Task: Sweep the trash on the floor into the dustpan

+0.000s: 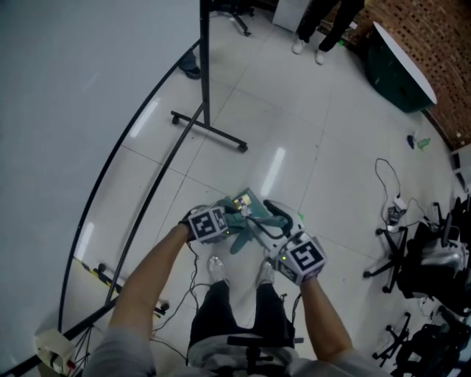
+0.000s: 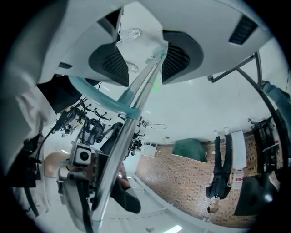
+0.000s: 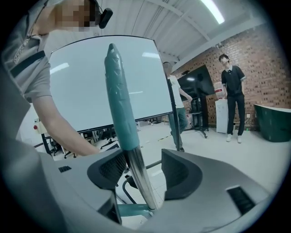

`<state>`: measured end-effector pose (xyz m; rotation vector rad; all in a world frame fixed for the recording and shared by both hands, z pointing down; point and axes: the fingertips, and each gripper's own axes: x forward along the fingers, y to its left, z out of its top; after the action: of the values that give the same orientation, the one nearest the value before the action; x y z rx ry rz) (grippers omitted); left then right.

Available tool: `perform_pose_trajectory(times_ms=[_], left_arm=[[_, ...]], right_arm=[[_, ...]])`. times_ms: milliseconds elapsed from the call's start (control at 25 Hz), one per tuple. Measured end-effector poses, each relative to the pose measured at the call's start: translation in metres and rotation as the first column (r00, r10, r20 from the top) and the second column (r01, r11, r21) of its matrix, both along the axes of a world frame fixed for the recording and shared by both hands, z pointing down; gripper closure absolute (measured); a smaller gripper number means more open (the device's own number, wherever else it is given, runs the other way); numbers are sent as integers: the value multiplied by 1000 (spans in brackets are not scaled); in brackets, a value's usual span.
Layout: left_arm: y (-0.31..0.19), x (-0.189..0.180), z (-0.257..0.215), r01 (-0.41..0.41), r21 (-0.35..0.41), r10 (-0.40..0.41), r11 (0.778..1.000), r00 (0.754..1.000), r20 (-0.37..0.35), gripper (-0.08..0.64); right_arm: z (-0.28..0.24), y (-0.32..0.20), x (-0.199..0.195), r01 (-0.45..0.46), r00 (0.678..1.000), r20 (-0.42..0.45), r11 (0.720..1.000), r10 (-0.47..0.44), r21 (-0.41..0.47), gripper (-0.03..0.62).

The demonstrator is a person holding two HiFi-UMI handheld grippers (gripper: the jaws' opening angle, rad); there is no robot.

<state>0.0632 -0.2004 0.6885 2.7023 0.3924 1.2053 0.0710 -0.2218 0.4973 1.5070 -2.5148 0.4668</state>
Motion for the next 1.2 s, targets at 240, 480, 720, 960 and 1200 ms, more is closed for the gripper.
perform_pose_trajectory(times_ms=[240, 480, 720, 960, 1200], left_arm=[[-41, -24, -45, 196, 74, -194, 978, 980, -41, 347], [-65, -29, -138, 508, 127, -475, 852, 852, -221, 535], [-53, -25, -220, 646, 132, -579, 752, 743, -335, 557], [-28, -11, -278, 730, 72, -625, 679, 628, -464, 557], [-10, -8, -295, 774, 89, -653, 627, 585, -481, 557]], right_arm=[[-12, 18, 11, -17, 1000, -24, 1000, 17, -3, 345], [-57, 40, 41, -66, 997, 36, 997, 64, 49, 345], [-105, 47, 56, -37, 998, 63, 982, 26, 183, 438], [-126, 53, 68, -70, 998, 26, 973, 66, 218, 592], [-152, 66, 66, 2, 998, 58, 967, -17, 253, 592]])
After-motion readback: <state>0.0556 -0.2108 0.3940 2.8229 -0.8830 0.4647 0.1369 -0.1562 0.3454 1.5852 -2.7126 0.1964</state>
